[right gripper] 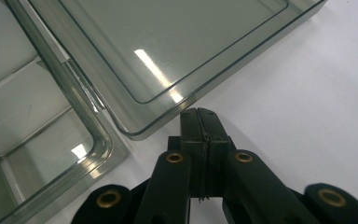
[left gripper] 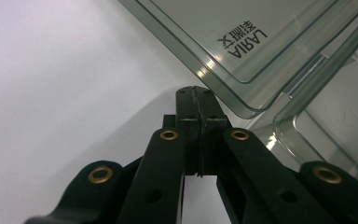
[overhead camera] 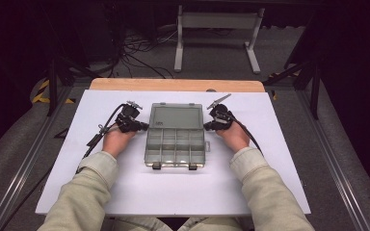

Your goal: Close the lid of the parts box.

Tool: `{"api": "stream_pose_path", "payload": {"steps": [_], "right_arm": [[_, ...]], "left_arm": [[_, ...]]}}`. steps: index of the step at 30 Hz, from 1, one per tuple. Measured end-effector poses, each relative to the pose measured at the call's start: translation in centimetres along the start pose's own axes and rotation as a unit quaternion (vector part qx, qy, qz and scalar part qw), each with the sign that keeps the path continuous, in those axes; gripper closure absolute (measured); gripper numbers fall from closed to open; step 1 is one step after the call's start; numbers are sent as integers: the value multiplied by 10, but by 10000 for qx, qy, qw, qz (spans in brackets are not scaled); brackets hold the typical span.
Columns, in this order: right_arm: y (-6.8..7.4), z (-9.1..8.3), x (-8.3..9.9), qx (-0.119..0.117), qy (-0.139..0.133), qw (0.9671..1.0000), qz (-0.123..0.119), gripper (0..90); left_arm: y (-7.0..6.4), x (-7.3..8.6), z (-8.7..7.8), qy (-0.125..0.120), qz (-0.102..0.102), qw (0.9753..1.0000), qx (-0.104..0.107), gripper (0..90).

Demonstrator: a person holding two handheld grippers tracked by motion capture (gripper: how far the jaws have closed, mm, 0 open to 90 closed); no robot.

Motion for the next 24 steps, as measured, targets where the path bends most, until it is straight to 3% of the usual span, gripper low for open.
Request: {"api": "stream_pose_path", "payload": {"steps": [10, 24], "right_arm": [[-3, 3, -3, 33, -62, 10000, -9, 900], [-8, 7, -7, 128, -180, 9998, 17, 900]], "left_arm": [[1, -3, 3, -110, -113, 9999, 48, 897], [3, -7, 6, -273, -104, 9996, -28, 898]]}}
Point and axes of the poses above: each handheld gripper's, and its own axes: z roughly forward along the jaws, x roughly out of its underside, y roughly to its left, the point moved 5 cm from there along z, roughly forward along the jaws, and after that the axes turned 13 degrees about -z, right-handed, at the moved point
